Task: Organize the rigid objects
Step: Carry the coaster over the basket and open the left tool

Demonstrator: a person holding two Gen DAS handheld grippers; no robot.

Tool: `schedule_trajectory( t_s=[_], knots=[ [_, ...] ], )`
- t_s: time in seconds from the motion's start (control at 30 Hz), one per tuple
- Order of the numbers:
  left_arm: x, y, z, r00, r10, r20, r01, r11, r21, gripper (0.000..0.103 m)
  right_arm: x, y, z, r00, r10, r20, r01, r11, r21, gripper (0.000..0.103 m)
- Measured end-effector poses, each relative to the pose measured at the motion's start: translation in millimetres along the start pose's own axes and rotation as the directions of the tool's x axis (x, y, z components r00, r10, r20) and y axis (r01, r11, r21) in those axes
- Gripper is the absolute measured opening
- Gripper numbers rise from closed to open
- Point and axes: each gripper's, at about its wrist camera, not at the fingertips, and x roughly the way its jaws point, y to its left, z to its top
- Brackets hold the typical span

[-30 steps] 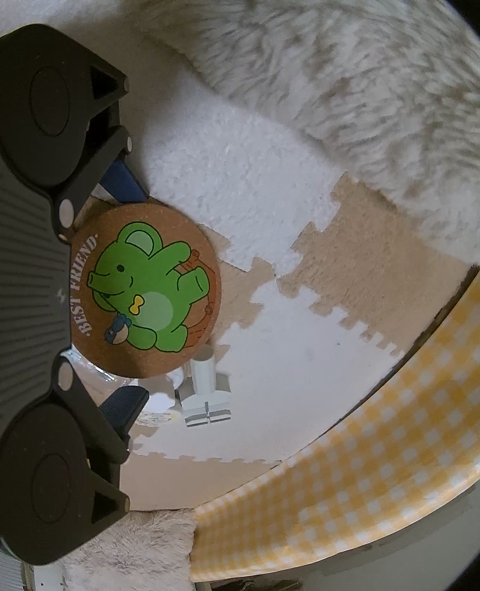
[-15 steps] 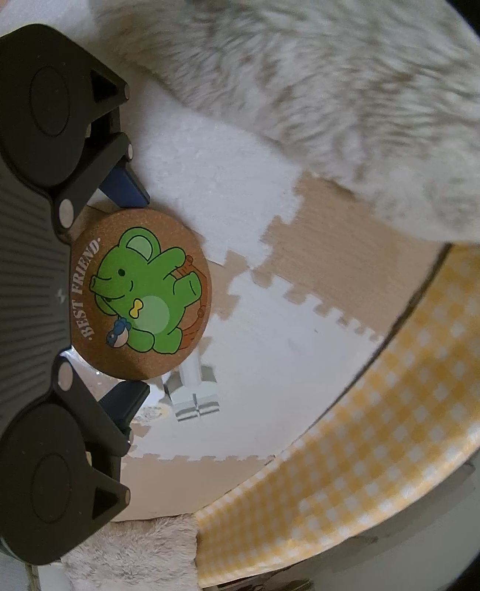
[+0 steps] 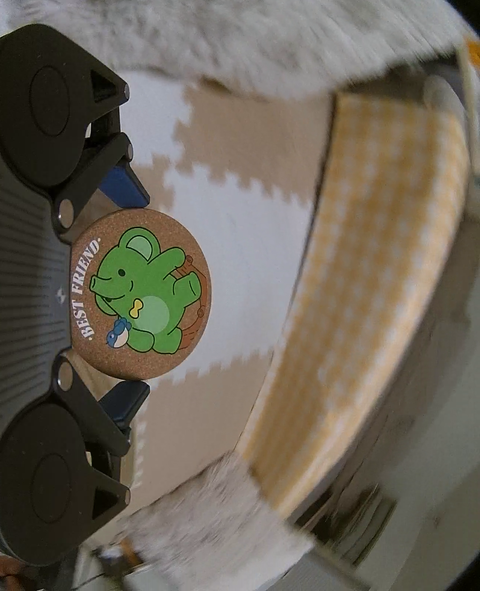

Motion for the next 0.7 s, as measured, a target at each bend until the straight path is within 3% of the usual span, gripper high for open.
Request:
schedule_trajectory(
  t_s=[0.33, 0.7],
  knots=[
    [9, -81, -28, 0.984, -0.168, -0.054, 0.176, 0.958, 0.225, 0.098, 0, 0, 0, 1.000, -0.001, -0.002, 0.001, 1.000, 0.002, 0.006],
    [31, -122, -55, 0.980, -0.175, -0.091, 0.198, 0.877, 0.438, 0.098, 1, 0, 0, 1.000, -0.004, -0.003, 0.004, 1.000, -0.002, 0.006]
  ],
)
